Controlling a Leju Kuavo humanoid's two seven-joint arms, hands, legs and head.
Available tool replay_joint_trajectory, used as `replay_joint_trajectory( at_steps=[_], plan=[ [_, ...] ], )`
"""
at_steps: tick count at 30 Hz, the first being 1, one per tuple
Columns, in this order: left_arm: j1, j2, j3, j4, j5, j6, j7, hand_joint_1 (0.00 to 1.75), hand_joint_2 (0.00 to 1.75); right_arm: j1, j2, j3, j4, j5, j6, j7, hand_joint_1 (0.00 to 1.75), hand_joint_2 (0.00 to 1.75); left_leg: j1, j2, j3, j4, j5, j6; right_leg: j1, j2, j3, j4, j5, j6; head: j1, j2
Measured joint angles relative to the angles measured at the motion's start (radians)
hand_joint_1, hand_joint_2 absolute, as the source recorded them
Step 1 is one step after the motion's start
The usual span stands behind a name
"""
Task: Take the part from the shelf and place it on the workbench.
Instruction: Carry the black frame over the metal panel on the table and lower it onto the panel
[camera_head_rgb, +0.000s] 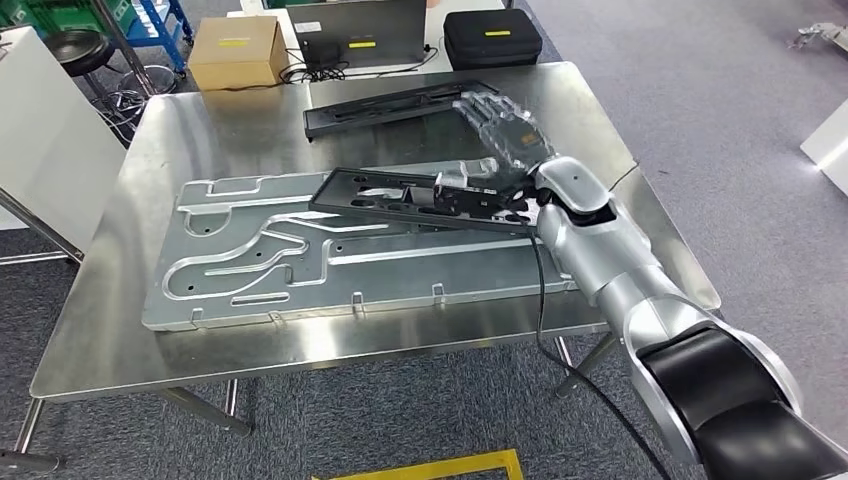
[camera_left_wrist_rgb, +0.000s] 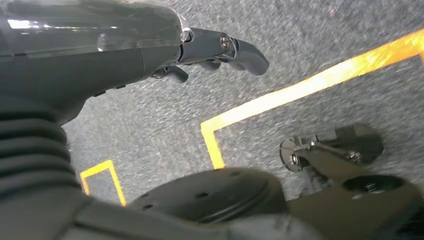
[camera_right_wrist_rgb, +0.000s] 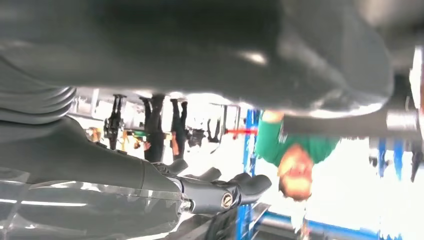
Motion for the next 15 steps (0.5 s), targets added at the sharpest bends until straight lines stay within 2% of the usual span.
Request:
replay_joint_trajectory(
  at_steps=[2,3,4,5,7,8,9,11,12,13,14,15],
  plan=[
    [0.004,0.0,0.001,0.0,0.0,-0.001,0.0,0.0,0.0,0.0,-0.001,-0.029,-0.066,-0.01,0.019,0.003,0.0,0.0,0.007,0.0,-0.038,0.131,-0.077,-0.008,-0.001,0.007,-0.016,0.0,0.012,-0.002,0.0,0.0],
    [0.004,0.0,0.001,0.0,-0.001,-0.001,0.0,0.0,0.0,0.005,-0.001,-0.04,-0.091,-0.017,0.021,0.006,0.0,0.0,0.011,0.0,-0.046,0.174,-0.096,-0.011,-0.001,0.011,-0.024,0.001,0.019,-0.002,0.0,0.0],
    [0.004,0.0,0.001,0.0,-0.003,-0.002,-0.001,0.0,0.0,0.014,-0.001,-0.054,-0.116,-0.027,0.019,0.01,0.0,0.0,0.015,0.0,-0.036,0.181,-0.097,-0.014,-0.002,0.015,-0.032,0.002,0.025,0.0,0.0,0.0],
    [0.004,0.0,0.001,0.0,-0.006,-0.004,-0.002,0.0,0.0,0.03,-0.001,-0.071,-0.147,-0.041,0.016,0.016,0.0,0.0,0.017,0.0,-0.006,0.145,-0.08,-0.016,-0.003,0.019,-0.039,0.003,0.031,0.003,0.0,0.0],
    [0.004,0.001,0.001,0.0,-0.011,-0.009,-0.005,0.0,0.0,0.085,-0.001,-0.124,-0.23,-0.071,0.006,0.028,0.0,0.0,0.02,0.001,0.089,0.001,-0.035,-0.016,-0.004,0.026,-0.051,0.007,0.042,0.012,0.0,0.0],
    [0.003,0.001,0.001,0.0,-0.012,-0.012,-0.008,0.0,0.0,0.125,-0.002,-0.162,-0.283,-0.081,-0.004,0.031,0.0,0.0,0.018,0.001,0.125,-0.06,-0.021,-0.013,-0.001,0.027,-0.056,0.009,0.047,0.017,0.0,0.0],
    [0.003,0.001,0.001,0.0,-0.012,-0.013,-0.01,0.0,0.0,0.175,-0.003,-0.203,-0.335,-0.085,-0.017,0.032,0.0,0.0,0.016,0.0,0.146,-0.098,-0.014,-0.01,0.002,0.027,-0.059,0.009,0.054,0.023,0.0,0.0],
    [0.003,0.001,0.002,0.0,-0.009,-0.014,-0.016,0.0,0.0,0.292,0.001,-0.296,-0.441,-0.085,-0.048,0.022,0.0,0.0,0.01,0.0,0.148,-0.111,-0.005,0.001,0.006,0.026,-0.06,0.002,0.071,0.034,0.0,0.0],
    [0.004,0.0,0.002,0.0,-0.005,-0.014,-0.017,0.0,0.0,0.353,0.004,-0.339,-0.486,-0.079,-0.064,0.013,0.0,0.0,0.013,0.002,0.144,-0.113,0.003,0.007,0.004,0.025,-0.059,-0.003,0.077,0.039,0.0,0.0],
    [0.004,0.0,0.002,0.0,-0.001,-0.013,-0.018,0.0,0.0,0.416,0.007,-0.381,-0.531,-0.068,-0.082,0.005,0.0,0.0,0.016,0.005,0.137,-0.116,0.015,0.015,0.003,0.022,-0.062,0.001,0.067,0.044,0.0,0.0],
    [0.003,0.0,0.004,0.0,0.004,-0.012,-0.017,0.0,0.0,0.478,0.008,-0.419,-0.569,-0.055,-0.102,-0.001,0.0,0.0,0.02,0.008,0.128,-0.121,0.027,0.023,0.001,0.017,-0.07,0.022,0.038,0.05,0.0,0.0],
    [0.001,-0.001,0.006,0.0,0.008,-0.012,-0.015,0.0,0.0,0.541,0.011,-0.455,-0.601,-0.041,-0.125,-0.006,0.0,0.0,0.023,0.01,0.116,-0.124,0.039,0.03,0.0,0.011,-0.084,0.064,-0.009,0.055,0.001,0.0]
  ],
)
